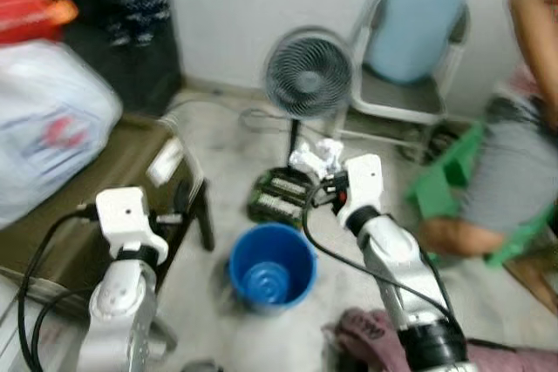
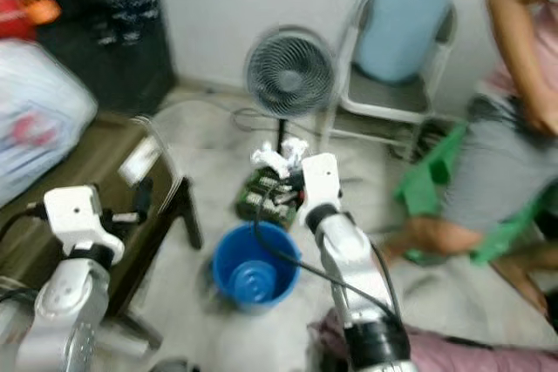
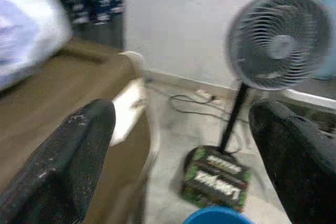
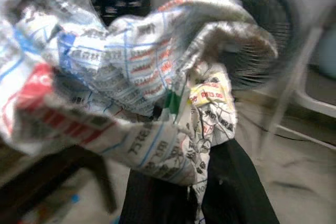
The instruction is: Clean up the room
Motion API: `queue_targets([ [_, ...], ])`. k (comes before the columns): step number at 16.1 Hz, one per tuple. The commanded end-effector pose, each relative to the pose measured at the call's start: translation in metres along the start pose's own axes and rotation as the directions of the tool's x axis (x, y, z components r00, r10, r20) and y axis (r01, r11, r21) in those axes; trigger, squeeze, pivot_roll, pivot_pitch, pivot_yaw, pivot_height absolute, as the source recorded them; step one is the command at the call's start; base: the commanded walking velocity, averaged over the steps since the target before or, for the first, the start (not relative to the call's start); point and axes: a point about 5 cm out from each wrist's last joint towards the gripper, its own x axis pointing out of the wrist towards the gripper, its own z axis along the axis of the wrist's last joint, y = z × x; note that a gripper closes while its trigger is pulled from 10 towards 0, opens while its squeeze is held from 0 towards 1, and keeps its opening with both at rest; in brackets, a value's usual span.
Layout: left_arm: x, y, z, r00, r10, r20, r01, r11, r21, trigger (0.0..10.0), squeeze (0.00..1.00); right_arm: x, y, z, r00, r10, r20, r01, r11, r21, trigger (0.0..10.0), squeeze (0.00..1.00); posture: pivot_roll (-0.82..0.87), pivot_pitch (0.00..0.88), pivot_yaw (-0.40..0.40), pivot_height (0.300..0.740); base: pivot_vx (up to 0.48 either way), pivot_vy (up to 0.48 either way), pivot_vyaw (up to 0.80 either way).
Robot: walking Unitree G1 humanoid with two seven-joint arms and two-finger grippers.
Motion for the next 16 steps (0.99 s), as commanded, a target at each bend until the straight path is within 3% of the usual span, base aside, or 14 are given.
queue_targets([
  [1, 0.001, -0.0066, 0.0008, 1.0, -0.016, 0.001, 0.016, 1.0, -0.004, 10.0, 0.0, -0.0036, -0.0078, 0.0002, 1.0, -0.019, -0.002, 0.019, 1.0, -0.021, 10.0, 0.0, 0.04, 0.038, -0.07, 0.74, 0.334, 0.0, 0.0],
  [7, 0.0034, -0.0061, 0.0014, 1.0, -0.006, 0.0, 0.006, 1.0, 0.004, 10.0, 0.0, -0.0004, -0.0071, 0.0021, 1.0, -0.015, 0.007, 0.015, 1.0, -0.02, 10.0, 0.0, 0.04, 0.048, -0.069, 0.74, 0.041, 0.0, 0.69],
  [12, 0.003, -0.0064, 0.0024, 1.0, -0.011, 0.01, 0.011, 1.0, 0.011, 10.0, 0.0, 0.0004, -0.0065, 0.0002, 1.0, -0.019, -0.001, 0.019, 1.0, -0.022, 10.0, 0.0, 0.04, 0.041, -0.068, 0.74, 0.0, 0.0, 0.0],
  [16, 0.0029, -0.0074, 0.0028, 1.0, -0.022, 0.018, 0.022, 1.0, 0.017, 10.0, 0.0, 0.0006, -0.0072, -0.0025, 1.0, -0.027, -0.016, 0.027, 1.0, 0.015, 10.0, 0.0, 0.04, 0.034, -0.068, 0.74, 0.383, 0.0, 0.0],
])
